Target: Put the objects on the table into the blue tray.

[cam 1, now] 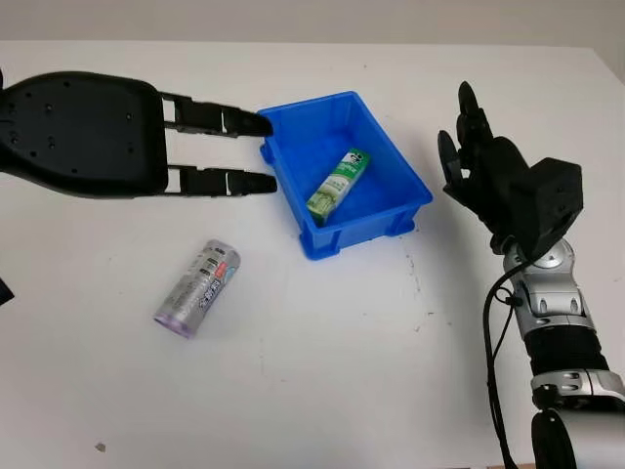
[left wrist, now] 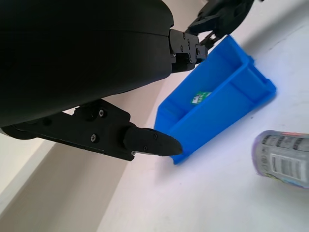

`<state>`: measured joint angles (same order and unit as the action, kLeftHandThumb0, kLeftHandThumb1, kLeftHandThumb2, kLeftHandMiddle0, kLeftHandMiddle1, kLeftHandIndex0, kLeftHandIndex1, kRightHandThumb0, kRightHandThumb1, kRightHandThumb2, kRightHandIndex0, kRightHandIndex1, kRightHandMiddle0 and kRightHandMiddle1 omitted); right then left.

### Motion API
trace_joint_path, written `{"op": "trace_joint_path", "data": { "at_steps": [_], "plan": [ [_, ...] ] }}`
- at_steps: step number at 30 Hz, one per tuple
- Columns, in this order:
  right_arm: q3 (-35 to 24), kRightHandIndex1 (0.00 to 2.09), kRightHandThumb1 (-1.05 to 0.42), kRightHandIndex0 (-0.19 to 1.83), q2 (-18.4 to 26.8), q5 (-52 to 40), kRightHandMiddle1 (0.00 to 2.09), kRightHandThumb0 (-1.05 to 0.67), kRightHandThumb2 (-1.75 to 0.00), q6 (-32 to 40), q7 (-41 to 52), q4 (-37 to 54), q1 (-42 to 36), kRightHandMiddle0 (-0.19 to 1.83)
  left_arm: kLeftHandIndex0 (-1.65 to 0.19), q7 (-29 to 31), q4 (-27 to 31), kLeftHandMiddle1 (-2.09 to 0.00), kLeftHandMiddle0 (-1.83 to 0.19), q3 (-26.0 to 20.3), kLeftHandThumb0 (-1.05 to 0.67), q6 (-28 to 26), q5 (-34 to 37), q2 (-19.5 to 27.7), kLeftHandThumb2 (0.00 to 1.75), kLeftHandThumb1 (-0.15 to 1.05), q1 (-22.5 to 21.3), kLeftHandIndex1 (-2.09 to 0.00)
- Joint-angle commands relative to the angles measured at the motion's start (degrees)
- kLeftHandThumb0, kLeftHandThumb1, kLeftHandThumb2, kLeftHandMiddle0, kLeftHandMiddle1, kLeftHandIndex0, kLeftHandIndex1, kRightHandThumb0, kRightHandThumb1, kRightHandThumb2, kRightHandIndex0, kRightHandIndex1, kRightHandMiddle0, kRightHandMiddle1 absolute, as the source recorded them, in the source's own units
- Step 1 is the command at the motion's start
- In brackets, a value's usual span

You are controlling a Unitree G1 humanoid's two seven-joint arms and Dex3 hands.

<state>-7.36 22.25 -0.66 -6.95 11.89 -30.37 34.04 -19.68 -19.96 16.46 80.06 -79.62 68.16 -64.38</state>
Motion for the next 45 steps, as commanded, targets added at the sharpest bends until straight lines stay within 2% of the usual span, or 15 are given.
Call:
{"op": "trace_joint_path", "data": {
  "at_steps": [1, 4, 10, 15, 21, 27, 30, 34, 35, 36, 38, 41, 42, 43, 45],
  "plan": [
    [0.30, 0.00, -1.05, -0.19, -0.37, 0.32, 0.00, -0.65, -0.64, -0.32, -0.53, -0.09, 0.65, -0.19, 0.03, 0.86, -0.53, -0.05, 0.02, 1.64, -0.26, 2.14, 1.20, 1.80, 0.26, 1.05, -2.04, -0.05],
    [0.36, 0.00, -1.05, -0.19, -0.55, 0.50, 0.00, -0.66, -0.63, -0.18, -0.99, 0.11, 0.53, -0.19, 0.01, 2.68, -1.29, -0.05, 0.01, 2.11, -0.25, 4.11, 4.40, 1.77, 0.23, 1.05, -0.59, -0.06],
    [0.09, 0.00, -1.05, -0.19, -1.02, -0.27, 0.00, -0.65, -0.65, 0.57, -0.84, 1.16, 0.06, -0.19, -0.03, 0.09, 0.26, -0.06, -0.02, 1.46, -0.24, 3.51, 4.61, 2.59, 0.22, 1.05, 5.99, -0.07],
    [-0.45, 0.00, -1.05, -0.19, -1.44, -1.13, 0.00, -0.66, -0.65, 0.29, -0.72, 1.21, -0.20, -0.19, -0.04, 4.28, 2.68, -0.06, -0.02, 1.34, -0.21, 4.93, 7.53, 3.23, 0.16, 1.05, 10.70, -0.07],
    [-0.48, 0.00, -1.05, -0.19, -1.50, -1.22, 0.00, -0.67, -0.65, 0.11, -0.97, 1.42, -0.38, -0.19, -0.03, 7.21, 4.54, -0.05, 0.00, 0.80, -0.17, 4.96, 9.79, 3.14, 0.23, 1.05, 16.65, -0.06],
    [-0.73, 0.00, -1.05, -0.19, -1.47, -1.99, 0.00, -0.66, -0.66, 0.26, -0.17, 2.29, -0.71, -0.19, -0.08, 13.13, 3.49, -0.06, -0.02, 2.84, -0.22, 5.26, 11.65, 0.28, 0.10, 1.04, 18.86, -0.07],
    [-0.78, 0.00, -1.05, -0.19, -1.31, -2.17, 0.00, -0.64, -0.68, 0.29, -0.04, 3.08, -1.20, -0.19, -0.18, 8.81, 3.74, -0.09, -0.17, 3.58, -0.24, 3.60, 6.10, -2.20, 0.06, 1.00, 18.98, -0.10],
    [-1.13, 0.00, -1.05, -0.19, -1.63, -3.17, 0.00, -0.62, -0.68, 1.32, 0.12, 4.11, -1.85, -0.19, -0.59, -9.70, 2.21, -0.17, -0.71, 10.12, -0.22, -5.53, -7.43, -4.30, 0.05, 0.95, 16.97, -0.20],
    [-1.24, 0.00, -1.05, -0.19, -1.73, -3.45, 0.00, -0.62, -0.68, 1.46, 0.18, 4.35, -2.07, -0.19, -0.74, -13.95, 0.81, -0.46, -0.80, 12.35, -0.23, -8.67, -10.43, -4.84, 0.05, 0.96, 16.01, -0.34],
    [-1.26, 0.00, -1.05, -0.19, -1.68, -3.52, 0.00, -0.62, -0.68, 1.67, 0.21, 4.82, -2.46, -0.19, -0.79, -17.86, -0.47, -0.76, -0.76, 14.88, -0.24, -12.17, -13.78, -5.24, 0.05, 0.96, 14.87, -0.49],
    [-1.30, 0.00, -1.05, -0.19, -1.48, -3.66, 0.00, -0.61, -0.67, 2.19, 0.33, 5.79, -3.22, -0.19, -0.77, -22.85, -4.45, -1.33, -0.67, 19.22, -0.28, -17.45, -18.14, -6.35, 0.05, 0.96, 12.36, -0.94],
    [-1.72, 0.00, -1.05, -0.19, -1.39, -4.35, 0.00, -0.62, -0.65, 2.05, 0.94, 6.34, -4.02, -0.19, -0.71, -25.13, -9.99, -1.56, -0.59, 23.94, -0.30, -21.53, -20.86, -7.49, 0.06, 0.98, 8.33, -1.16],
    [-1.72, 0.00, -1.05, -0.19, -1.22, -4.29, 0.00, -0.62, -0.65, 2.21, 1.00, 6.58, -4.26, -0.19, -0.64, -25.88, -11.25, -1.73, -0.56, 25.48, -0.30, -22.68, -21.78, -7.73, 0.06, 1.01, 7.03, -1.38],
    [-1.72, 0.00, -1.05, -0.19, -1.12, -4.28, 0.00, -0.62, -0.65, 2.34, 1.07, 6.69, -4.42, -0.19, -0.60, -27.18, -12.52, -1.82, -0.57, 26.96, -0.30, -24.11, -22.68, -8.06, 0.06, 1.02, 5.92, -1.50],
    [-1.69, 0.00, -1.05, -0.19, -0.97, -4.24, 0.00, -0.60, -0.65, 2.39, 1.34, 6.96, -4.80, -0.19, -0.55, -29.18, -14.73, -1.98, -0.69, 29.35, -0.45, -25.96, -23.45, -8.59, 0.23, 1.04, 3.95, -1.85]
  ]
}}
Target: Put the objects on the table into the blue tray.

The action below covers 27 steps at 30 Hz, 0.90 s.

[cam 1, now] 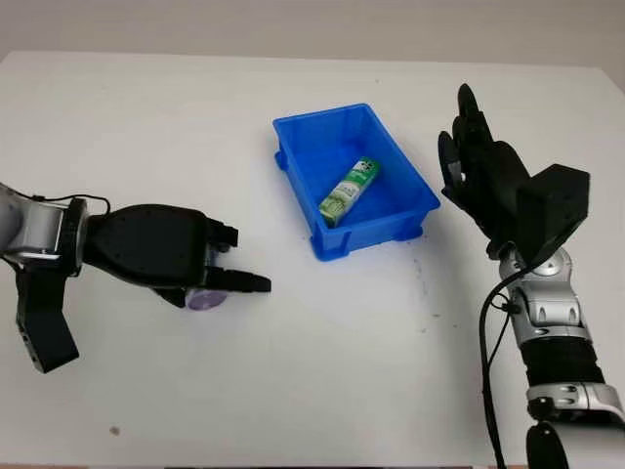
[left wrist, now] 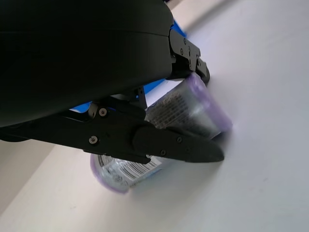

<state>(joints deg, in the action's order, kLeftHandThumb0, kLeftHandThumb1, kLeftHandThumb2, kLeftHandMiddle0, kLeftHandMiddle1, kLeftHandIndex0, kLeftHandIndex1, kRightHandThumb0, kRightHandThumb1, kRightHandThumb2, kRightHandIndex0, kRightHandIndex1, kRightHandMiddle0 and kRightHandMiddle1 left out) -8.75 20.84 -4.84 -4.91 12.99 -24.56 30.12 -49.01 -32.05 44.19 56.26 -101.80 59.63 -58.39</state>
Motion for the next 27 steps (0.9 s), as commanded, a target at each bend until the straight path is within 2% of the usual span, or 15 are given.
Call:
{"op": "trace_joint_path", "data": {
  "at_steps": [1, 2, 5, 9, 13, 14, 16, 19, 20, 21, 22, 23, 25, 26, 27],
  "plan": [
    [-0.27, 0.00, -1.05, -0.19, 0.48, -0.05, 0.00, -0.61, -0.65, 0.22, 0.41, 1.15, -1.00, -0.19, -0.54, 1.99, -4.22, -2.01, -0.73, 1.66, -0.49, -0.76, 0.69, -0.48, 0.29, 1.04, -2.93, -1.92],
    [-0.14, 0.00, -1.05, -0.19, 0.58, 0.18, 0.00, -0.60, -0.64, 0.41, 0.46, 1.31, -1.16, -0.19, -0.53, 2.57, -5.56, -2.05, -0.77, 1.99, -0.51, 0.57, 2.20, -0.85, 0.35, 1.05, -3.80, -1.99],
    [0.05, 0.00, -1.05, -0.19, 0.58, 0.72, 0.00, -0.62, -0.62, 1.57, 0.10, 1.67, -1.45, -0.19, -0.67, 2.66, -7.54, -2.09, -1.04, 2.05, -0.55, 3.23, 6.69, -1.50, 0.43, 1.05, -5.62, -2.08],
    [-0.11, 0.00, -1.05, -0.19, 0.06, 0.68, 0.00, -0.62, -0.60, 2.28, -0.18, 1.46, -1.27, -0.19, -0.44, 6.62, -5.01, -2.09, -0.86, -1.86, -0.49, 2.97, 14.67, -1.15, 0.47, 1.05, -6.51, -2.09],
    [0.05, 0.00, -1.05, -0.19, 0.11, 0.82, 0.00, -0.62, -0.59, 1.58, -0.04, 0.27, -0.81, -0.19, -0.45, 10.01, -2.04, -2.08, -0.80, -7.28, -0.47, 1.39, 22.39, -1.36, 0.38, 1.05, -7.92, -2.07],
    [0.07, 0.00, -1.05, -0.19, 0.11, 0.82, 0.00, -0.63, -0.59, 1.75, -0.01, 0.09, -0.65, -0.19, -0.44, 11.67, -1.76, -2.05, -0.78, -8.87, -0.47, 2.16, 25.14, -1.48, 0.35, 1.05, -9.14, -2.05],
    [0.02, 0.00, -1.05, -0.19, 0.06, 0.71, 0.01, -0.63, -0.59, 1.98, 0.00, -0.14, -0.43, -0.19, -0.40, 14.85, -1.55, -1.82, -0.75, -11.26, -0.44, 3.31, 29.66, -1.64, 0.29, 1.05, -10.32, -1.90],
    [-0.02, 0.00, -1.05, -0.19, -0.11, 0.54, 0.00, -0.63, -0.58, 2.19, -0.12, -0.28, -0.24, -0.19, -0.45, 18.97, -0.85, -1.84, -0.76, -14.93, -0.46, 3.83, 35.29, -1.82, 0.33, 1.05, -11.89, -1.84],
    [0.03, 0.00, -1.05, -0.19, -0.10, 0.63, 0.01, -0.64, -0.57, 2.11, -0.19, -0.39, -0.20, -0.19, -0.50, 20.27, -0.57, -1.66, -0.77, -16.02, -0.49, 3.81, 36.84, -1.92, 0.29, 1.05, -12.21, -1.74],
    [0.10, 0.00, -1.05, -0.19, -0.07, 0.73, 0.01, -0.64, -0.57, 1.96, -0.20, -0.75, -0.05, -0.19, -0.52, 21.65, -0.28, -1.59, -0.78, -17.39, -0.50, 3.64, 38.96, -2.14, 0.27, 1.05, -12.58, -1.71],
    [0.19, 0.00, -1.05, -0.19, -0.03, 0.82, 0.01, -0.64, -0.57, 1.81, -0.13, -1.14, 0.11, -0.19, -0.50, 23.19, -0.07, -1.81, -0.79, -18.73, -0.49, 3.47, 41.27, -2.54, 0.24, 1.05, -12.87, -1.88],
    [0.24, 0.00, -1.05, -0.19, -0.02, 0.88, 0.00, -0.64, -0.58, 1.66, -0.07, -1.40, 0.21, -0.19, -0.53, 24.69, -0.12, -1.95, -0.82, -19.89, -0.49, 3.52, 43.59, -3.08, 0.22, 1.05, -13.22, -1.99],
    [0.28, 0.00, -1.05, -0.19, -0.08, 0.94, 0.00, -0.64, -0.58, 1.18, 0.01, -1.83, 0.36, -0.19, -0.60, 27.17, -0.50, -2.06, -0.88, -21.76, -0.49, 3.66, 47.18, -4.21, 0.18, 1.05, -13.95, -2.07],
    [0.27, 0.00, -1.05, -0.19, -0.13, 0.95, 0.01, -0.64, -0.58, 0.90, 0.04, -2.02, 0.43, -0.19, -0.75, 28.16, -0.73, -2.08, -0.97, -22.48, -0.49, 3.73, 48.49, -4.71, 0.14, 1.05, -14.28, -2.08],
    [0.31, 0.00, -1.05, -0.19, -0.15, 1.00, 0.01, -0.64, -0.58, 0.78, 0.04, -2.12, 0.49, -0.19, -0.80, 29.31, -0.76, -2.09, -1.00, -23.19, -0.49, 3.29, 49.57, -5.15, 0.12, 1.05, -14.65, -2.09]
  ]
}}
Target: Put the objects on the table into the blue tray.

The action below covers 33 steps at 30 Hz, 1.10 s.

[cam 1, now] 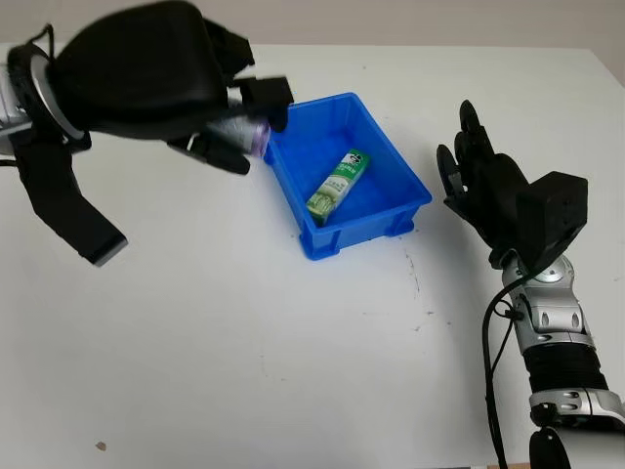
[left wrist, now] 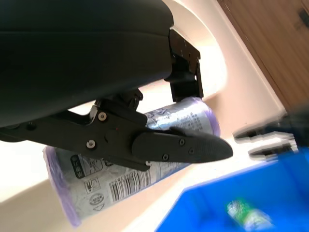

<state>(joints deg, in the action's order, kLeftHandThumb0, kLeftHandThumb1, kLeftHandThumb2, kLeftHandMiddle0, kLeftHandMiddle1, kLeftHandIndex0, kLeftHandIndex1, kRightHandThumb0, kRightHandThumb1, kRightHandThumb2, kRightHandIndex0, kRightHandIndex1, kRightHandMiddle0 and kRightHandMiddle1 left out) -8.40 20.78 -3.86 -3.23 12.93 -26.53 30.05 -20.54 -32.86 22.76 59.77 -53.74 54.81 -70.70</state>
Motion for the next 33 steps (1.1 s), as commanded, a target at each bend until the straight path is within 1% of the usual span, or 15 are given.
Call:
{"op": "trace_joint_path", "data": {
  "at_steps": [1, 3, 6, 10, 13, 17, 18, 20, 21, 23, 24, 25, 27, 30, 33],
  "plan": [
    [-0.10, 0.00, -1.05, -0.19, -0.18, -0.18, 0.01, -0.64, -0.58, -0.96, 0.24, -0.27, 0.66, -0.19, -0.84, 1.86, 0.10, -2.09, -0.99, -2.51, -0.50, -0.91, 2.35, -0.82, 0.12, 1.05, -2.79, -2.09],
    [-0.23, 0.00, -1.05, -0.19, -0.43, -0.65, 0.00, -0.63, -0.59, -1.52, 0.66, -1.45, 1.17, -0.19, -0.81, 3.15, -0.12, -2.09, -0.98, -3.80, -0.52, -3.09, 3.47, -2.88, 0.16, 1.05, -4.46, -2.09],
    [-0.25, 0.00, -1.05, -0.19, -0.61, -1.00, 0.00, -0.63, -0.59, -2.25, 1.06, -2.62, 1.57, -0.19, -0.88, 5.92, -1.37, -2.09, -1.07, -4.48, -0.53, -4.98, 5.55, -5.76, 0.21, 1.05, -5.93, -2.09],
    [-0.22, 0.00, -1.05, -0.19, -0.69, -0.85, 0.00, -0.64, -0.58, -2.35, 0.83, -3.02, 1.48, -0.19, -1.04, 12.11, -6.56, -2.09, -1.23, -4.48, -0.50, -9.49, 12.22, -13.26, 0.25, 1.05, -5.82, -2.09],
    [-0.41, 0.00, -1.05, -0.19, -0.87, -1.34, 0.00, -0.65, -0.57, -1.50, 0.92, -2.24, 1.11, -0.19, -0.83, 21.30, -9.99, -2.09, -1.09, -5.57, -0.44, -14.96, 21.76, -19.45, 0.34, 1.05, -4.15, -2.09],
    [-0.15, 0.00, -1.05, -0.19, -0.42, -0.64, 0.00, -0.66, -0.56, -1.54, 0.31, -1.41, 0.35, -0.19, -0.51, 28.14, -11.80, -2.09, -0.83, -6.45, -0.44, -21.39, 27.86, -24.45, 0.42, 1.05, -2.62, -2.09],
    [-0.37, 0.00, -1.05, -0.19, -0.40, -0.78, 0.00, -0.65, -0.56, -1.53, 0.19, -1.11, 0.09, -0.19, -0.27, 30.18, -11.95, -1.94, -0.56, -6.17, -0.45, -25.13, 28.31, -25.83, 0.47, 1.05, -2.21, -1.98],
    [-0.72, 0.00, -1.05, -0.19, -0.41, -1.01, 0.02, -0.64, -0.55, -1.01, -0.27, -0.14, -0.40, -0.18, 0.03, 35.87, -10.81, -1.38, -0.22, -5.34, -0.50, -34.32, 28.57, -27.73, 0.55, 1.05, -1.68, -1.40],
    [-0.82, 0.01, -1.05, -0.19, -0.43, -1.18, 0.02, -0.65, -0.55, -0.65, -0.37, 0.32, -0.59, -0.18, 0.10, 37.97, -9.74, -0.90, -0.14, -5.14, -0.54, -37.84, 28.46, -28.17, 0.56, 1.05, -1.39, -0.98],
    [-1.05, 0.01, -1.05, -0.19, -0.44, -1.59, 0.03, -0.65, -0.54, -0.47, -0.26, 0.86, -0.93, -0.19, 0.12, 42.94, -8.68, -0.44, -0.11, -4.18, -0.58, -42.26, 27.78, -28.18, 0.58, 1.05, -1.44, -0.57],
    [-1.20, 0.01, -1.05, -0.19, -0.45, -1.78, 0.03, -0.65, -0.54, -0.16, -0.23, 1.20, -1.10, -0.19, 0.16, 46.39, -8.26, -0.20, 0.01, -3.92, -0.61, -44.52, 28.18, -28.16, 0.58, 1.05, -1.52, -0.30],
    [-1.22, 0.00, -1.05, -0.19, -0.35, -1.66, 0.03, -0.65, -0.54, 0.28, -0.35, 1.60, -1.28, -0.19, 0.18, 49.64, -7.70, -0.11, 0.09, -3.68, -0.62, -46.49, 28.52, -28.05, 0.57, 1.05, -1.51, -0.15],
    [-1.31, 0.00, -1.05, -0.19, -0.17, -1.51, 0.03, -0.65, -0.54, 0.97, -0.50, 2.11, -1.52, -0.19, 0.19, 52.87, -6.86, -0.02, 0.17, -3.38, -0.60, -48.28, 28.39, -27.86, 0.49, 1.05, -1.15, -0.03],
    [-1.32, 0.01, -1.05, -0.19, 0.20, -1.05, 0.04, -0.66, -0.53, 1.57, -0.65, 2.41, -1.60, -0.19, 0.19, 54.57, -6.89, 0.00, 0.19, -3.09, -0.49, -49.37, 27.71, -27.88, 0.38, 1.05, -0.91, 0.00],
    [-1.34, 0.00, -1.05, -0.19, 0.39, -0.92, 0.03, -0.66, -0.53, 0.81, -0.15, 1.66, -1.09, -0.19, 0.19, 55.62, -6.52, 0.00, 0.19, -3.67, -0.41, -50.58, 28.06, -27.66, 0.39, 1.05, -0.69, 0.00]
  ]
}}
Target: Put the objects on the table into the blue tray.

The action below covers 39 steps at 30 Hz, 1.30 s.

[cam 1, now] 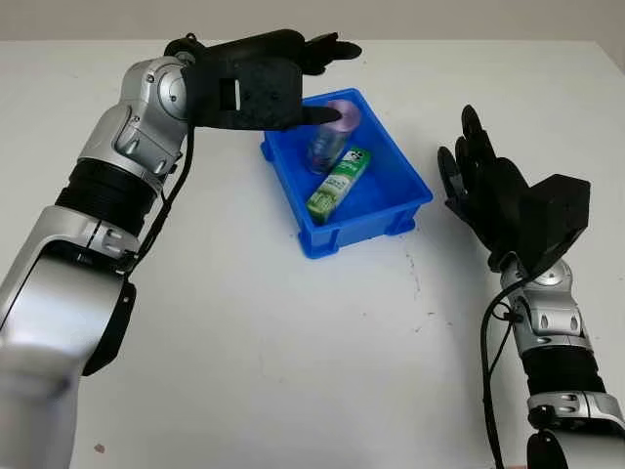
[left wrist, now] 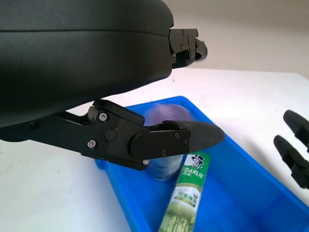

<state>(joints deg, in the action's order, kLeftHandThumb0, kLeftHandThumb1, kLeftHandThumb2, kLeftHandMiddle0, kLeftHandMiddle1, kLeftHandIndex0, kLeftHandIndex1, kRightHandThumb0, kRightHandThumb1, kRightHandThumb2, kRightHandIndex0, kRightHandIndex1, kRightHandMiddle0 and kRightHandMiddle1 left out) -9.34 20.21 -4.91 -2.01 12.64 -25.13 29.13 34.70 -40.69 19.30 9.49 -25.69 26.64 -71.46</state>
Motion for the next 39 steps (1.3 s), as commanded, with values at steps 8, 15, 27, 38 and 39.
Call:
{"op": "trace_joint_path", "data": {
  "at_steps": [8, 15, 27, 38, 39],
  "plan": [
    [-0.58, 0.01, -1.05, -0.19, 1.00, 0.72, 0.04, -0.69, -0.53, -2.85, 0.52, -2.90, 2.03, -0.19, 0.19, -1.77, 4.80, 0.00, 0.19, -4.34, -0.44, -3.49, 3.89, 0.11, 0.46, 1.05, 1.19, 0.00],
    [-2.93, 0.00, -1.05, -0.19, 2.98, -1.72, 0.00, -0.72, -0.60, -4.59, 1.38, -5.16, 7.62, -0.19, 0.19, -17.45, 9.59, 0.00, 0.19, -15.52, -0.67, -2.73, 11.26, -0.99, 0.57, 1.05, 6.99, 0.00],
    [-3.96, 0.00, -1.05, -0.19, 3.65, -1.95, 0.00, -0.78, -0.68, -5.92, -0.58, -9.27, 14.42, -0.19, 0.19, -24.41, 18.48, 0.00, 0.19, -28.92, -0.76, -8.98, 28.13, -5.66, 0.71, 1.05, 25.13, 0.00],
    [-3.21, 0.00, -1.05, -0.19, 2.75, -2.81, 0.00, -0.80, -0.71, -5.80, 1.21, -12.39, 14.73, -0.19, 0.19, -27.64, 21.38, 0.00, 0.19, -31.02, -0.73, -12.77, 31.70, -8.34, 0.75, 1.05, 35.72, 0.00],
    [-3.15, 0.00, -1.05, -0.19, 2.79, -2.81, 0.00, -0.81, -0.71, -5.59, 1.26, -12.28, 14.61, -0.19, 0.19, -27.50, 22.01, 0.00, 0.19, -31.07, -0.72, -12.99, 32.14, -8.68, 0.77, 1.05, 36.47, 0.00]
  ]
}}
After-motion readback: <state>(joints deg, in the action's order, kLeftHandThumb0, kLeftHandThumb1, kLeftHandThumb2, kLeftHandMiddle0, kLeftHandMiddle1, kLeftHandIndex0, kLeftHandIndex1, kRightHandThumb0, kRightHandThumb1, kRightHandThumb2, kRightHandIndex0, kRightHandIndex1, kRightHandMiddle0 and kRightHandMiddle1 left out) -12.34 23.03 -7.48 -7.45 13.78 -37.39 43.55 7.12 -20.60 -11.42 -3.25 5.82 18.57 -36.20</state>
